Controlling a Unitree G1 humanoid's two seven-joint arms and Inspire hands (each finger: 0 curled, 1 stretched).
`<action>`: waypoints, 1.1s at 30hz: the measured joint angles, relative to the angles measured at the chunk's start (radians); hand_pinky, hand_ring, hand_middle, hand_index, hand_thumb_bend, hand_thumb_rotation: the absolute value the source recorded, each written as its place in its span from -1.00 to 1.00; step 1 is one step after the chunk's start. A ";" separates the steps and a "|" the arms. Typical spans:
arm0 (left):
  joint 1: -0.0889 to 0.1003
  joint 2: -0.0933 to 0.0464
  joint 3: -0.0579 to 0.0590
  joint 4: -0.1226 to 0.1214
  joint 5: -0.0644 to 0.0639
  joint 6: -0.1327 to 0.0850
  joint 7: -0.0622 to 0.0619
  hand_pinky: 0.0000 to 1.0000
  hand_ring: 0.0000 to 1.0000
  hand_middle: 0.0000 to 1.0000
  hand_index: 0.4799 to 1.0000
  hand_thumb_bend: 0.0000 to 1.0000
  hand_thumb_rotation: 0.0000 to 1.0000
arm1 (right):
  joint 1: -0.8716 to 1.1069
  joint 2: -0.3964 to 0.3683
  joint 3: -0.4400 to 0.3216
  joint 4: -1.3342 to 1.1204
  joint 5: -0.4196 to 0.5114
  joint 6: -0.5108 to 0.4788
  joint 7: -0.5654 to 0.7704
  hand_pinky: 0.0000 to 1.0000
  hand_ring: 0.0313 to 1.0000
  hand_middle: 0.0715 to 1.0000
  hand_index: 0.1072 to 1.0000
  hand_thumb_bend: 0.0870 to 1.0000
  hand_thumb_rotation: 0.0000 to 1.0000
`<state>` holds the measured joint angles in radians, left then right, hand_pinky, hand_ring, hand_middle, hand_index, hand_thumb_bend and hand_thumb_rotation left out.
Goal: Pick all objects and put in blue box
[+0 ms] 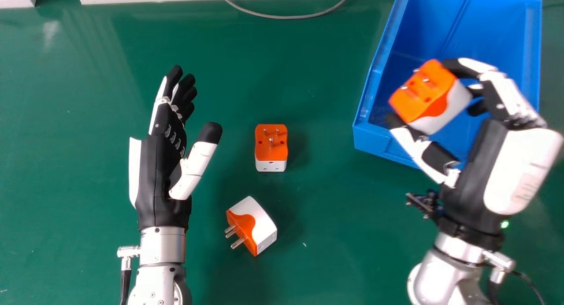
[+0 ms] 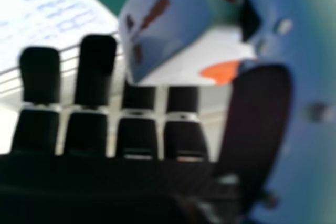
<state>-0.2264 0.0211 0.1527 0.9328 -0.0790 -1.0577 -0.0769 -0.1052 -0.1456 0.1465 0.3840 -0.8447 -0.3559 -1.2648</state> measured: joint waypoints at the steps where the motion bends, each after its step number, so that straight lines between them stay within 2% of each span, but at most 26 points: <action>1: 0.000 -0.001 0.000 0.000 0.001 0.000 0.003 0.88 0.82 0.83 0.69 0.87 0.35 | 0.000 -0.005 -0.010 0.000 0.008 0.002 0.000 -0.36 -0.19 -0.03 -0.17 -0.10 -1.00; 7: -0.001 -0.002 0.000 0.004 0.001 0.000 0.016 0.86 0.82 0.82 0.68 0.88 0.35 | -0.025 -0.039 -0.062 -0.001 0.019 0.068 0.019 -0.39 -0.19 0.00 -0.17 -0.11 -1.00; 11: -0.003 -0.002 0.000 0.009 0.011 -0.003 0.023 0.85 0.81 0.82 0.67 0.89 0.36 | -0.093 -0.097 -0.081 0.015 0.031 0.087 0.053 -0.41 -0.21 0.00 -0.14 -0.11 -1.00; 14: -0.007 -0.002 0.000 0.017 0.010 -0.007 0.023 0.84 0.81 0.82 0.67 0.88 0.36 | -0.144 -0.141 -0.084 0.054 0.041 0.084 0.093 -0.42 -0.22 -0.01 -0.12 -0.11 -1.00; 18: -0.007 -0.001 0.000 0.019 0.019 -0.007 0.033 0.83 0.80 0.81 0.66 0.89 0.36 | -0.198 -0.188 -0.074 0.110 0.058 0.085 0.176 -0.43 -0.23 -0.01 -0.09 -0.12 -1.00; 23: -0.010 -0.001 0.000 0.020 0.020 -0.007 0.031 0.82 0.80 0.81 0.65 0.90 0.35 | -0.261 -0.224 -0.046 0.163 0.054 0.123 0.284 -0.43 -0.26 -0.07 -0.07 -0.12 -1.00; 28: -0.024 -0.002 0.000 0.035 0.007 -0.016 0.015 0.83 0.80 0.81 0.64 0.88 0.35 | -0.341 -0.261 -0.009 0.245 0.050 0.172 0.378 -0.43 -0.27 -0.09 -0.05 -0.12 -1.00; 30: -0.026 -0.003 0.000 0.037 0.002 -0.017 0.015 0.83 0.80 0.81 0.64 0.88 0.35 | -0.370 -0.274 0.005 0.279 0.051 0.203 0.423 -0.43 -0.27 -0.09 -0.05 -0.12 -1.00; 33: -0.028 -0.003 0.000 0.038 0.003 -0.017 0.016 0.83 0.80 0.81 0.64 0.88 0.34 | -0.414 -0.296 0.027 0.340 0.046 0.234 0.456 -0.45 -0.29 -0.11 -0.05 -0.11 -1.00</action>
<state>-0.2546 0.0182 0.1531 0.9711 -0.0764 -1.0746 -0.0610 -0.5196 -0.4415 0.1730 0.7241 -0.7991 -0.1221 -0.8090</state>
